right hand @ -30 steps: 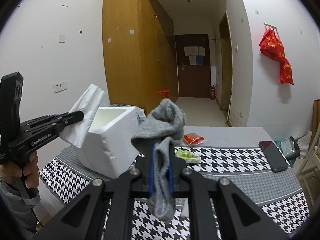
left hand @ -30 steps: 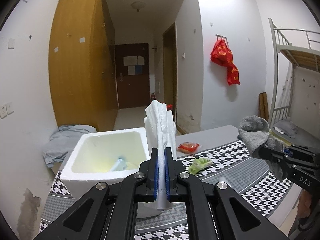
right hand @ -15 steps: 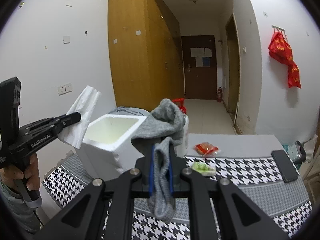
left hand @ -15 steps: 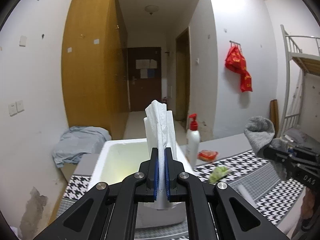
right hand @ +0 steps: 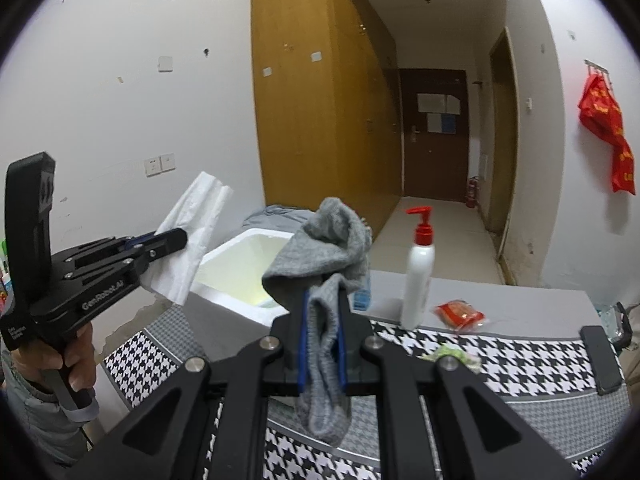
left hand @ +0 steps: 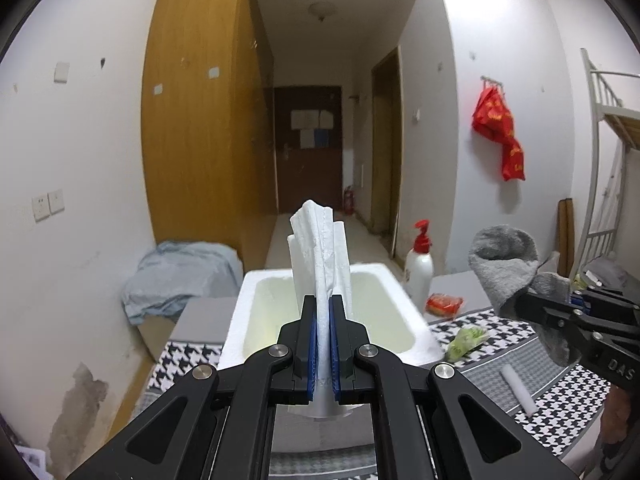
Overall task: Organize soft objects
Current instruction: 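Lower the mask into the foam box and open the left gripper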
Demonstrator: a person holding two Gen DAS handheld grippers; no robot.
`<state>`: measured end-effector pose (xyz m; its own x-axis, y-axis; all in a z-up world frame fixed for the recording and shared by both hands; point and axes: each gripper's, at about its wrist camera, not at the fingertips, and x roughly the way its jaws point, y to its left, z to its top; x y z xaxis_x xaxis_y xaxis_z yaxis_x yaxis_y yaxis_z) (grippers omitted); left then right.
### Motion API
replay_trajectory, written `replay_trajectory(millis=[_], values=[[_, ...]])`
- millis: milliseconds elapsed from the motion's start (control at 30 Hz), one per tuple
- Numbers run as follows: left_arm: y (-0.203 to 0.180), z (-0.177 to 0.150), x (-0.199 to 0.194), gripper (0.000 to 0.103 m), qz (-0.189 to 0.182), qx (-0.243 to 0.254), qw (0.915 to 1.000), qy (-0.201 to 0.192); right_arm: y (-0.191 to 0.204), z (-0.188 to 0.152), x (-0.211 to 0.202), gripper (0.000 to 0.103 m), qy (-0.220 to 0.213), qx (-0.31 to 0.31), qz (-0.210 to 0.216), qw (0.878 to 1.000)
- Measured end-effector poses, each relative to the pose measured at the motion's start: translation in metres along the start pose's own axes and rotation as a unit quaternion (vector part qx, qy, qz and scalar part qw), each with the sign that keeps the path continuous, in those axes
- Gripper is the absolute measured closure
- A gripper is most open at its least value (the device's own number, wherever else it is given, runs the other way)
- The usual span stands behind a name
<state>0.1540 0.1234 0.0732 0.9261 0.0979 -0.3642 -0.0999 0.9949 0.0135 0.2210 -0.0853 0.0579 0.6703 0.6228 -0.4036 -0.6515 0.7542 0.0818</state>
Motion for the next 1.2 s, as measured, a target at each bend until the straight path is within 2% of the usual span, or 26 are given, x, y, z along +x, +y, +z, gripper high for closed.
replay_trajectory(millis=[200, 533, 933, 1033, 1100, 1167, 1200], values=[[0.003, 0.005, 0.011, 0.097, -0.009, -0.007, 0.9999, 0.009, 0.006, 0.002, 0.006, 0.088, -0.001, 0.002, 0.017, 1.000], [0.005, 0.015, 0.039, 0.097, -0.018, -0.010, 0.9994, 0.030, 0.005, 0.006, 0.015, 0.088, 0.008, 0.004, 0.007, 1.000], [0.004, 0.016, 0.071, 0.096, -0.003, -0.003, 0.9988, 0.049, -0.005, 0.007, 0.021, 0.088, 0.016, 0.006, -0.016, 1.000], [0.006, 0.015, 0.077, 0.086, -0.003, -0.003, 0.9982, 0.060, -0.005, 0.008, 0.021, 0.088, 0.017, 0.007, -0.020, 1.000], [0.007, 0.013, 0.079, 0.069, -0.004, 0.002, 0.9980, 0.062, -0.006, 0.008, 0.022, 0.088, 0.017, 0.008, -0.024, 1.000], [0.009, 0.013, 0.078, 0.043, -0.006, 0.001, 0.9983, 0.058, -0.005, 0.009, 0.023, 0.088, 0.018, 0.007, -0.029, 0.999], [0.010, 0.013, 0.077, 0.036, -0.003, 0.000, 0.9984, 0.056, -0.006, 0.009, 0.023, 0.088, 0.018, 0.007, -0.030, 0.999]])
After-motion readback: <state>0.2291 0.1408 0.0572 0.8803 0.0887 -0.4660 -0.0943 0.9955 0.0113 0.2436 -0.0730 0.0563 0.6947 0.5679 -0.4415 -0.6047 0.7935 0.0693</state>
